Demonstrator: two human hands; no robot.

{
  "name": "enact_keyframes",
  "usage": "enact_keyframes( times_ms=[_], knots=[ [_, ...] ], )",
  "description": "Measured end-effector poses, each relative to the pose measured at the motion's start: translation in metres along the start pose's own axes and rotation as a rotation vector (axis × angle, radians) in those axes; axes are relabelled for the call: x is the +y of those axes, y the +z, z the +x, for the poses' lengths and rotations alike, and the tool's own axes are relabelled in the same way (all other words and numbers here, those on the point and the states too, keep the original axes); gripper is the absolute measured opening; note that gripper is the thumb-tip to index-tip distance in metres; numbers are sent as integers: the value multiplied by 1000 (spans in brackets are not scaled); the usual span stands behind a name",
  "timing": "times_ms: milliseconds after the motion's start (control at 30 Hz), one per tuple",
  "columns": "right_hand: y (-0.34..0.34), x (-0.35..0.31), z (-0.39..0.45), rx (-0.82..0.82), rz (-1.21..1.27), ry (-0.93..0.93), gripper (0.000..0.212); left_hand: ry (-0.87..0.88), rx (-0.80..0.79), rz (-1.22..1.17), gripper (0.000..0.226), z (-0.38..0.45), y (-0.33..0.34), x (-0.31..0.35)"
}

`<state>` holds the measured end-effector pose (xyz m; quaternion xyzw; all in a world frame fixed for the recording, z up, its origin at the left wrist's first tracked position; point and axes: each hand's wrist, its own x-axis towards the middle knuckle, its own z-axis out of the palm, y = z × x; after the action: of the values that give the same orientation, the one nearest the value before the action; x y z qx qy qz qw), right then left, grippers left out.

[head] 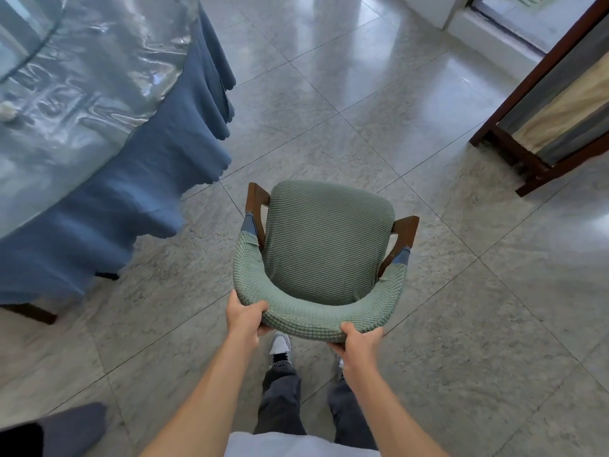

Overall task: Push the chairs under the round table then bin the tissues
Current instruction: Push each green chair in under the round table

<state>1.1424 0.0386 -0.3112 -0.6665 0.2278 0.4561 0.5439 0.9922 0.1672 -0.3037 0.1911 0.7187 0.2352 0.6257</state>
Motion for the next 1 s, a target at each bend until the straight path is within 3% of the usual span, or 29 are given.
enact_keyframes(
  times_ms=[233, 333, 767, 1000],
  knots=[
    [-25, 14, 3, -1, -97, 13, 79, 23, 51, -44, 55, -23, -8, -27],
    [-40, -5, 8, -88, -145, -11, 73, 10, 102, -108, 54, -37, -5, -50],
    [-86, -44, 24, -288, -452, -33, 76, -22, 333, -419, 79, -96, 12, -135],
    [-105, -56, 32, -367, -555, -84, 46, -86, 388, -519, 89, -119, 24, -166]
  ],
)
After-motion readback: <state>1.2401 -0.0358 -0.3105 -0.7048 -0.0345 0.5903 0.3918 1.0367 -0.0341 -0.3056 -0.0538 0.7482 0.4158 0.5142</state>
